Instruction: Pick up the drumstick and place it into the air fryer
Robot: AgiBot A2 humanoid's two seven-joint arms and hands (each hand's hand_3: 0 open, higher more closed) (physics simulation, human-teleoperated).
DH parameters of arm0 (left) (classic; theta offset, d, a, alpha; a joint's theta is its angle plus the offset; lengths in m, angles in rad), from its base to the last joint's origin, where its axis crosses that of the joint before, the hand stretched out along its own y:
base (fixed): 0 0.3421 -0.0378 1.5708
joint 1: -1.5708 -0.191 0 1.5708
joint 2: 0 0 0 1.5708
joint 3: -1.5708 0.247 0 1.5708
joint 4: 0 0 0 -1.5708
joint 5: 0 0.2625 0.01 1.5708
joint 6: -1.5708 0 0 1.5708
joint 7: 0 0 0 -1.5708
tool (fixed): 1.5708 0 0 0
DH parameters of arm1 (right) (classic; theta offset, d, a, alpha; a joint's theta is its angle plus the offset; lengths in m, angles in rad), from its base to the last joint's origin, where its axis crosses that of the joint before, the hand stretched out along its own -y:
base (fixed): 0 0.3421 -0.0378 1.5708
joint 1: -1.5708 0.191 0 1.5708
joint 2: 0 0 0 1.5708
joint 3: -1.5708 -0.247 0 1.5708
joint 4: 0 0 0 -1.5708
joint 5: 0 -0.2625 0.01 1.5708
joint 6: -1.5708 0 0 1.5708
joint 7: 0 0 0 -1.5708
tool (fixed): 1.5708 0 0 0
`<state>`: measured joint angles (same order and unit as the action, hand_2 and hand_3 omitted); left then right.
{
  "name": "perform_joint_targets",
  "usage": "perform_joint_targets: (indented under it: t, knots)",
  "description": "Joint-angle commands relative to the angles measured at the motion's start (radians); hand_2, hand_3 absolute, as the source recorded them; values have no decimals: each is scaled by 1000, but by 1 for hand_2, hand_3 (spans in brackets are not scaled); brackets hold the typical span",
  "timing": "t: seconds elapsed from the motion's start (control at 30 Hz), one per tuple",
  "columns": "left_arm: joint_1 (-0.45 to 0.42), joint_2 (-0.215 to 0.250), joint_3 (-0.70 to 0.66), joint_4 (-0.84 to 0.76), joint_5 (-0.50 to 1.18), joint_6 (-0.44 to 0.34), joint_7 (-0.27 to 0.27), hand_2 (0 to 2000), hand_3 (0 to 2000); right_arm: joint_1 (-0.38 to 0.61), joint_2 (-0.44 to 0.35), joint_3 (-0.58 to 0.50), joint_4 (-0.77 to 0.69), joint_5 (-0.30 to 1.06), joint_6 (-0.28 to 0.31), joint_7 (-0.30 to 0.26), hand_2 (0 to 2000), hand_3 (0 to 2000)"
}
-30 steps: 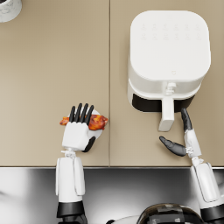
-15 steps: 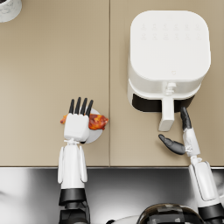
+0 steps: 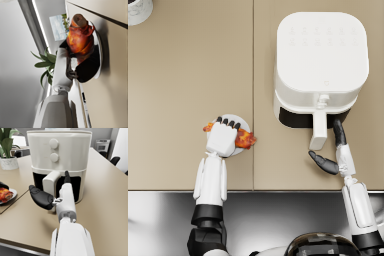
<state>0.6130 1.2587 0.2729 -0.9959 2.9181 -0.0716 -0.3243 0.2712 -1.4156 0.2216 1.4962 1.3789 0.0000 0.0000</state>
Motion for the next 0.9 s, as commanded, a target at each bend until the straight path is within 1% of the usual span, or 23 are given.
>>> perform_joint_targets:
  t: [0.03, 0.1, 0.13, 0.17, 0.2, 0.23, 0.27, 0.3, 0.33, 0.4, 0.47, 0.6, 0.9]
  knots:
    - [-29, -26, 109, 72, 0, 39, -1, 2000, 2000, 13, -6, -10, 11, 0, 0, 0, 0, 0]
    - [-35, -51, 126, -5, 0, 57, 4, 2000, 2000, 8, -8, -16, 16, 0, 0, 0, 0, 0]
    - [-46, -64, 116, -73, 1, 65, 10, 2000, 2000, 10, -10, -17, 8, 0, 0, 0, 0, 0]
    - [-62, -77, 105, -153, 2, 59, 19, 2000, 2000, 10, -12, -19, 8, 0, 0, 0, 0, 0]
    - [-70, -82, 86, -204, 3, 62, 43, 2000, 2000, 6, -12, -13, -6, 0, 0, 0, 0, 0]
    - [-84, -83, 60, -273, 3, 48, 124, 2000, 2000, 7, -14, -12, -22, 0, 0, 0, 0, 0]
    - [-98, -86, 35, -326, 3, 32, 183, 2000, 2000, 10, -16, -11, -47, 0, 0, 0, 0, 0]
    - [-101, -83, 11, -368, 3, 24, 225, 2000, 2000, 12, -19, -7, -64, 0, 0, 0, 0, 0]
    - [-109, -82, -14, -408, 3, 19, 255, 2000, 2000, 14, -21, -6, -81, 0, 0, 0, 0, 0]
    - [-112, -75, -50, -453, 3, 11, 291, 2000, 2000, 12, -23, 1, -97, 0, 0, 0, 0, 0]
    - [-115, -71, -79, -500, -83, 8, 310, 2000, 2000, 18, -28, 4, -124, 0, 0, 0, 0, 0]
    - [-119, -60, -112, -575, -258, 8, 324, 2000, 2000, 28, -38, 11, -164, 0, 0, 0, 0, 0]
    - [-114, -33, -139, -612, -650, 6, 331, 2000, 2000, 110, -81, 71, -297, 0, 1, 0, 0, 0]
